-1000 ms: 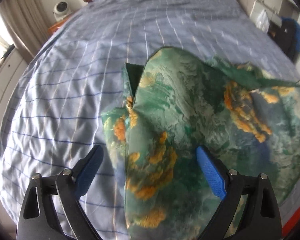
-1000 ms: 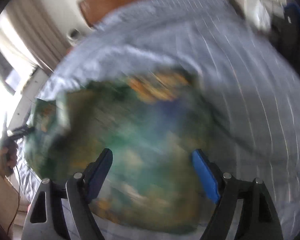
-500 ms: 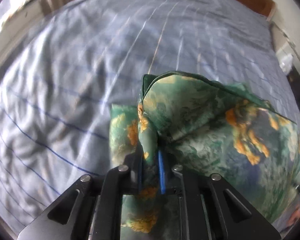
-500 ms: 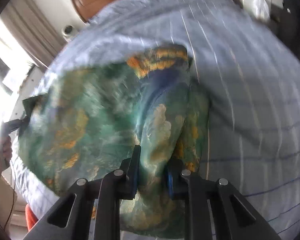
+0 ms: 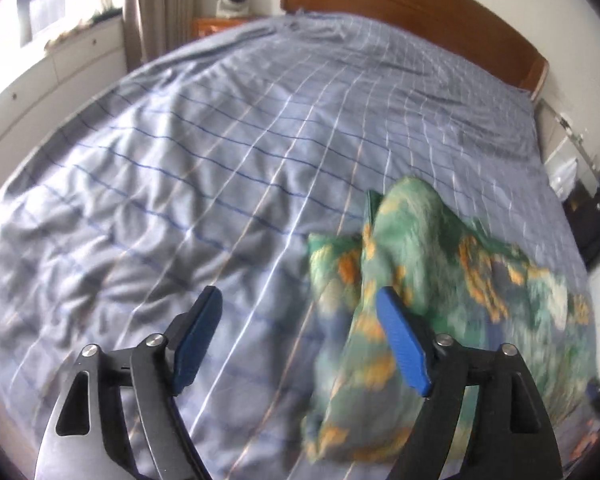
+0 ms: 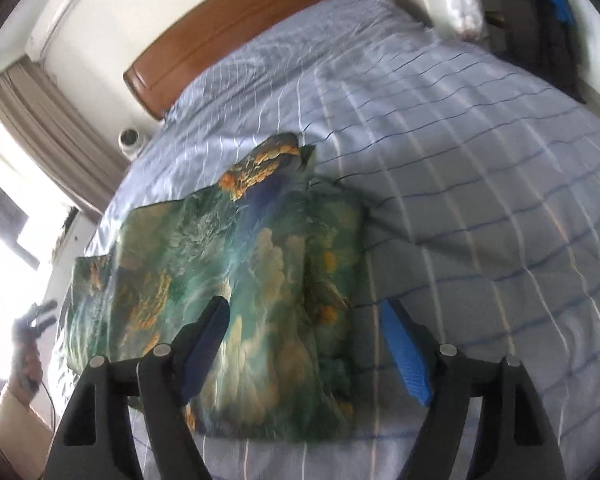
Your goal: Fold large clothes
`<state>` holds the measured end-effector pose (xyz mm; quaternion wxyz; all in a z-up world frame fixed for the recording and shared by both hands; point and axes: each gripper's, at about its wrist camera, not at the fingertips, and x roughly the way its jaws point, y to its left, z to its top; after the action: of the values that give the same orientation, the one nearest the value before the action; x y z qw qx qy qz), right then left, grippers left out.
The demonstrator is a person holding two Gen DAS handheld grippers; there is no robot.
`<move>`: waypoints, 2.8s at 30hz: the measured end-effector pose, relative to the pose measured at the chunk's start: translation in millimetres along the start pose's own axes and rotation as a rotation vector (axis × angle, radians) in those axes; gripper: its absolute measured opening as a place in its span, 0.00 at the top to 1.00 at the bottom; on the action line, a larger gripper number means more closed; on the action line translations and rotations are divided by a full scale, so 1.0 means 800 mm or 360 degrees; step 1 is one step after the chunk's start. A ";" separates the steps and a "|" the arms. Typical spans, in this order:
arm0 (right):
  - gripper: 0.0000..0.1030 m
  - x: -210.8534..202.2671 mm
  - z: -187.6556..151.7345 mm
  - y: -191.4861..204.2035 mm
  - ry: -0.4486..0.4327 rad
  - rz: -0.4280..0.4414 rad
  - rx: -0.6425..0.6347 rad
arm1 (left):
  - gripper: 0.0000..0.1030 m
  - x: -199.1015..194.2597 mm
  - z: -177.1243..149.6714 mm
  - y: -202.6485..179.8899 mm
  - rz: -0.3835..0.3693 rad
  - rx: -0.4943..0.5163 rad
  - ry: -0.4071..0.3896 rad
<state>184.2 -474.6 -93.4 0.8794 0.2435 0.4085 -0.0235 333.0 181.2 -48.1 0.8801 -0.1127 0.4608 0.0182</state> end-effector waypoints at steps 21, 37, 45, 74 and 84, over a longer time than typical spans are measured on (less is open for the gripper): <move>0.01 -0.002 -0.225 0.028 -0.0237 -0.0439 -0.0498 | 0.01 0.015 -0.285 -0.027 0.0023 0.0230 -0.0060; 0.00 0.017 -0.235 0.030 -0.0310 -0.0546 -0.0542 | 0.00 0.010 -0.302 -0.026 0.0007 0.0279 -0.0247; 0.00 0.020 -0.234 0.030 -0.0305 -0.0541 -0.0544 | 0.00 0.007 -0.306 -0.027 0.0016 0.0282 -0.0257; 0.00 0.022 -0.232 0.032 -0.0285 -0.0544 -0.0542 | 0.00 0.001 -0.301 -0.029 0.0049 0.0292 -0.0158; 0.00 0.022 -0.231 0.032 -0.0272 -0.0543 -0.0541 | 0.01 -0.010 -0.304 -0.026 0.0038 0.0289 -0.0176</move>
<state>71.2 -366.6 -197.5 0.9223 0.0169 0.3659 -0.1232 134.8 109.3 -171.8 0.9105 -0.0259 0.4126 -0.0072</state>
